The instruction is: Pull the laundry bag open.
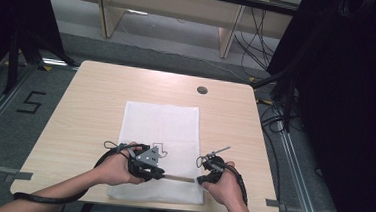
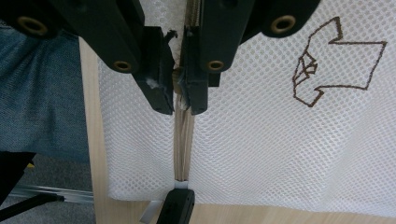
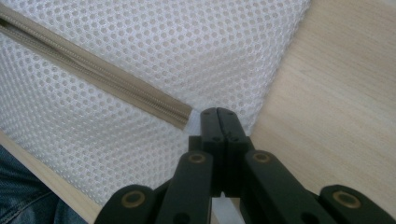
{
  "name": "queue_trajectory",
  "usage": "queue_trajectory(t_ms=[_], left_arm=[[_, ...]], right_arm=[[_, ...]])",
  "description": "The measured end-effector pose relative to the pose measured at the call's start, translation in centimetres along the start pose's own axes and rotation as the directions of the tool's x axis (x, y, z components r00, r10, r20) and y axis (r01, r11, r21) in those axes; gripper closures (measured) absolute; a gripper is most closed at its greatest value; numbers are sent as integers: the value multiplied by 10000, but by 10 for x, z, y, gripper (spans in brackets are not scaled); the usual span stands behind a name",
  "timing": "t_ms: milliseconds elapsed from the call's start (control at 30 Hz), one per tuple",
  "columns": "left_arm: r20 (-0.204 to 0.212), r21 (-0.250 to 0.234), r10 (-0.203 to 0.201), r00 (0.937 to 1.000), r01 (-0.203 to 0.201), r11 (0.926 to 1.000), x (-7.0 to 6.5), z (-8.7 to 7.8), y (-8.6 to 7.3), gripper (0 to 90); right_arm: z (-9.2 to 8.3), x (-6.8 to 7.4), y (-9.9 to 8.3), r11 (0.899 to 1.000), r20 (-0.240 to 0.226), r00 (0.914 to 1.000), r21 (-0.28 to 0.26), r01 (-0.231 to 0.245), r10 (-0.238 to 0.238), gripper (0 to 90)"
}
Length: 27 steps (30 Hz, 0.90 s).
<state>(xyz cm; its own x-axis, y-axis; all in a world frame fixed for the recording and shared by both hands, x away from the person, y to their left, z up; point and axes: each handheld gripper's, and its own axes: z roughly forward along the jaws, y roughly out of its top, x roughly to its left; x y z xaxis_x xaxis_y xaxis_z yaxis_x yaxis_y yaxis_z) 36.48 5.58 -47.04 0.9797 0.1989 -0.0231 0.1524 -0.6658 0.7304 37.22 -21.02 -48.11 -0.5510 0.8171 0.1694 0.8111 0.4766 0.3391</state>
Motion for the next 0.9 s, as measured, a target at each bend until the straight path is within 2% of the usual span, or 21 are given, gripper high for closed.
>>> queue_trajectory(t_ms=[100, 267, 300, 333, 433, 633, 767, 900], left_arm=[[-67, 72, 58, 10000, -58, 10000, 0, -1, 0, 819], [-86, -13, -149, 9999, 149, 9999, 0, -4, -3, 819], [-118, 67, 31, 9999, -30, 10000, 1, -5, -3, 819], [-101, -26, -79, 9999, 78, 10000, 0, -5, -3, 819], [-81, -6, 57, 10000, -57, 10000, 0, -5, -3, 819], [-119, 8, 65, 9999, -65, 10000, -1, -6, -3, 819], [-122, -120, -214, 9997, 212, 9997, 0, -11, -7, 819], [-192, -165, -64, 9998, 61, 9998, -1, -13, -7, 818]], right_arm=[[0, 0, 0, 10000, -6, 10000, 28, -48, 48, 900], [0, 0, 0, 10000, 11, 10000, 26, -40, 40, 900], [0, 0, 0, 10000, 26, 10000, 41, -32, 32, 900], [0, 0, 0, 10000, 14, 10000, 46, -46, 46, 900], [0, 0, 0, 10000, 0, 10000, -11, 17, -17, 900], [0, 0, 0, 10000, -16, 10000, 20, -48, 48, 900], [0, 0, 0, 10000, -18, 10000, 22, -52, 52, 900], [0, 0, 0, 10000, -10, 10000, -12, -3, 3, 900]])
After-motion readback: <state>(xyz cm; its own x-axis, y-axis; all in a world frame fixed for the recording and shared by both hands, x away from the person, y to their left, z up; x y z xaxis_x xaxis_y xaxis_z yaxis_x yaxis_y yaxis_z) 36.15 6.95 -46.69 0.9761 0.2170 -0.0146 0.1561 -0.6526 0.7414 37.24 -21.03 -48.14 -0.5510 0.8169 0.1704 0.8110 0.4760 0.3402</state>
